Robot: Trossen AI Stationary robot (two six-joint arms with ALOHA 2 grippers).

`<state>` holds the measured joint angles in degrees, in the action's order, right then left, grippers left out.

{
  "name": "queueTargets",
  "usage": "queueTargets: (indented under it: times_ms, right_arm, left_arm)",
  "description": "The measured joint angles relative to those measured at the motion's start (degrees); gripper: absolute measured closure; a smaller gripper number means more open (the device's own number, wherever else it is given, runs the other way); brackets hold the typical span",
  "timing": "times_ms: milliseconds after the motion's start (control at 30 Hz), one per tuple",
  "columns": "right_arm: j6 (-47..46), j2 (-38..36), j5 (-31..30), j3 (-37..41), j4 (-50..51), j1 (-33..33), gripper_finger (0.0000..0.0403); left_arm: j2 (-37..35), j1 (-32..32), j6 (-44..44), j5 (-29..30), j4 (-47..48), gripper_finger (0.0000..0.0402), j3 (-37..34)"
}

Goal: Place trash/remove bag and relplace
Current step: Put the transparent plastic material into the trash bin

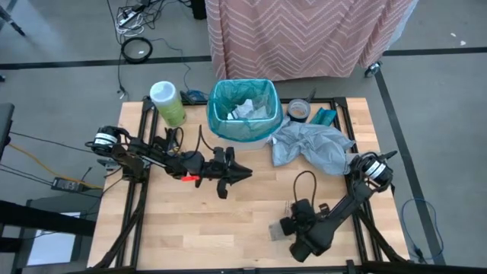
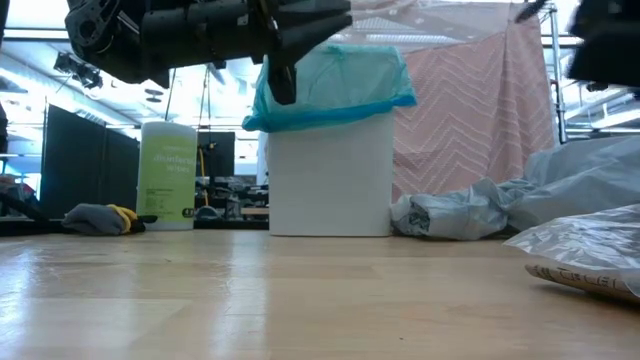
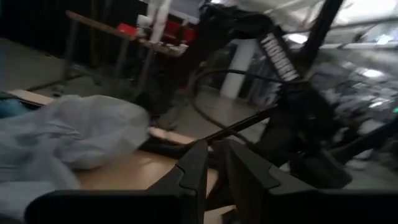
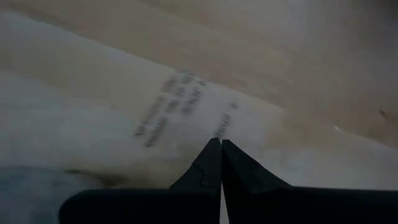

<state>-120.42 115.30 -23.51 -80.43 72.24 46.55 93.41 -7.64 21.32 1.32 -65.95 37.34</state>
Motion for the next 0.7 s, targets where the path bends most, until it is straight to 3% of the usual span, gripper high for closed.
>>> queueTargets:
  times_ms: [167, 300, 400, 567, 700]
  right_arm:
    - [13.22, -0.54, -2.31, -4.28, -0.3, -1.18, 0.0396]
    - [22.69, -0.54, -2.59, -4.9, -0.19, -1.49, 0.0358]
    - [18.52, -0.56, -2.07, -2.0, -0.01, -1.44, 0.0319]
    - [1.38, -0.52, -3.91, 4.85, -8.69, -0.09, 0.0261]
    - [1.38, -0.56, -3.81, 7.72, -17.7, 0.21, 0.0238]
  left_arm:
    - [0.0, 0.0, 4.42, -5.09, -5.9, 0.0334, 0.04]
    - [-0.04, 0.0, 4.95, -8.71, -6.99, 0.0334, 0.04]
    - [-0.04, 0.02, 6.41, -9.13, -5.58, 0.0334, 0.04]
    - [-0.02, 0.02, 7.68, -9.13, -2.01, 0.0334, 0.04]
    - [-0.02, 0.02, 7.65, -9.13, -1.9, 0.0334, 0.04]
